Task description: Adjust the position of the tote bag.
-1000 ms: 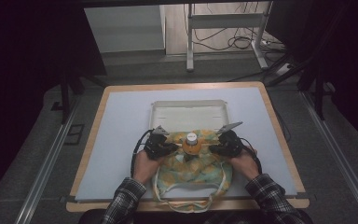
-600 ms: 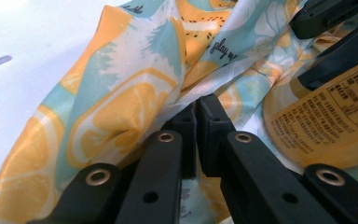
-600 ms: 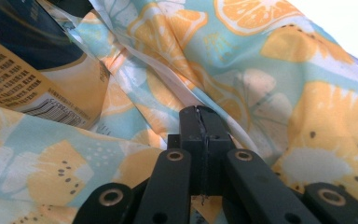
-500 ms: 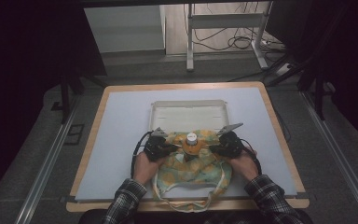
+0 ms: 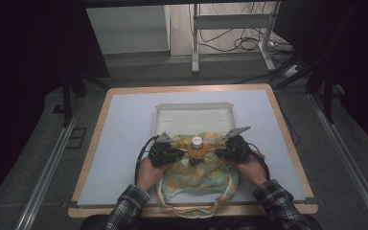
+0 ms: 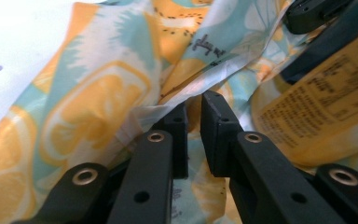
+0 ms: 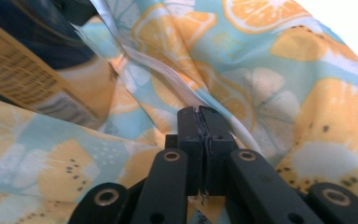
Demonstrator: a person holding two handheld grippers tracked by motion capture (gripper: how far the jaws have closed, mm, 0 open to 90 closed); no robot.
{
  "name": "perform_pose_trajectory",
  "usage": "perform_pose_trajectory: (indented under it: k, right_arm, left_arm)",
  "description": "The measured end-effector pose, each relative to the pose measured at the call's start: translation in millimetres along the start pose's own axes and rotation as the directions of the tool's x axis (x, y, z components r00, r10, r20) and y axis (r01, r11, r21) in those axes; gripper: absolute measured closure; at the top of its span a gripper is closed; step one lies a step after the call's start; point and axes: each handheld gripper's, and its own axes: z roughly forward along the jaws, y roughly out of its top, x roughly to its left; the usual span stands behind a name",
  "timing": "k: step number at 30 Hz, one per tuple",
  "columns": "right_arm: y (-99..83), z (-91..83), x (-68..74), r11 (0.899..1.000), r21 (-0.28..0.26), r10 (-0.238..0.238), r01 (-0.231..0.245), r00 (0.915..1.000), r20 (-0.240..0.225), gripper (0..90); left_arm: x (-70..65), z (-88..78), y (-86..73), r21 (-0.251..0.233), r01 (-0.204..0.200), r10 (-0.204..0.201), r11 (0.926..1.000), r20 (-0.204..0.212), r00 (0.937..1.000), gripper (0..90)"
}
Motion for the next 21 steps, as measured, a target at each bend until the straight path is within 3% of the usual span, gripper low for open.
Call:
perform_pose_trajectory:
  k: [9,21]
  right_arm:
    - [2.0,-14.0,5.8,0.999,-0.046,-0.013,0.011,0.9993,-0.034,82.2]
    - [4.6,-29.7,19.6,0.996,-0.066,-0.056,0.054,0.9974,-0.044,74.0]
  left_arm:
    - [-9.3,-22.2,9.2,-0.045,-0.033,0.033,0.9984,-0.001,0.9994,78.5]
    - [-25.3,-45.5,10.7,-0.079,-0.065,0.065,0.9948,-0.001,0.9979,70.5]
